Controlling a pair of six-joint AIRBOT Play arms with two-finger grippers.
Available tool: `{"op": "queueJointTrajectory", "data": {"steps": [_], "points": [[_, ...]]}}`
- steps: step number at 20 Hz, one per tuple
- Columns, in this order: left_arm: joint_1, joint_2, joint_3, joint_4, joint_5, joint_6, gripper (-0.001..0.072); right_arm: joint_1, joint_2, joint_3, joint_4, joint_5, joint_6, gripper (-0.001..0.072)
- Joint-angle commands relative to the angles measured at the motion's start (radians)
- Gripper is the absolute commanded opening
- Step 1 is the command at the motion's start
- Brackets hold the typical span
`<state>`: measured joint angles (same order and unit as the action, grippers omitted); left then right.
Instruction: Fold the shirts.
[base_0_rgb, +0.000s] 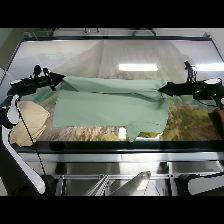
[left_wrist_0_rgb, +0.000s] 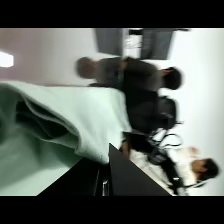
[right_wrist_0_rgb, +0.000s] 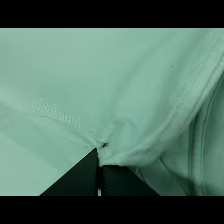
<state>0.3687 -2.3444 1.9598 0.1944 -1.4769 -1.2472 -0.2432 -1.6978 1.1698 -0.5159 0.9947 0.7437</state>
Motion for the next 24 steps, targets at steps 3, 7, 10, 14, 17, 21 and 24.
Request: {"op": "queueJointTrajectory", "data": {"steps": [3, 7, 10, 14, 17, 21, 24], "points": [[0.006, -0.006, 0.085, 0.241, -0.024, -0.072, 0.0023, 0.0, -0.004, -0.065, -0.042, 0.004, 0.005, 0.0013], [-0.002, -0.006, 0.085, 0.307, -0.023, -0.074, 0.0023, 0.0, -0.004, -0.069, -0.038, -0.02, 0.005, 0.0014], [-0.005, -0.006, 0.085, 0.3, -0.018, -0.073, 0.023, 0.0, -0.004, -0.069, -0.006, -0.018, 0.013, 0.0132], [0.027, 0.024, 0.085, 0.231, -0.083, -0.078, 0.072, -0.048, 0.055, -0.064, 0.013, 0.064, 0.048, 0.0364], [0.084, 0.083, 0.079, 0.252, -0.211, -0.082, 0.0604, -0.158, 0.172, -0.076, -0.094, 0.233, 0.136, 0.0364], [0.136, 0.244, -0.132, 0.416, -0.274, -0.057, 0.0607, -0.24, 0.371, -0.306, -0.198, 0.291, 0.239, 0.0364], [0.154, 0.367, -0.349, 0.566, -0.243, -0.034, 0.0608, -0.253, 0.508, -0.543, -0.212, 0.222, 0.346, 0.0375]]}}
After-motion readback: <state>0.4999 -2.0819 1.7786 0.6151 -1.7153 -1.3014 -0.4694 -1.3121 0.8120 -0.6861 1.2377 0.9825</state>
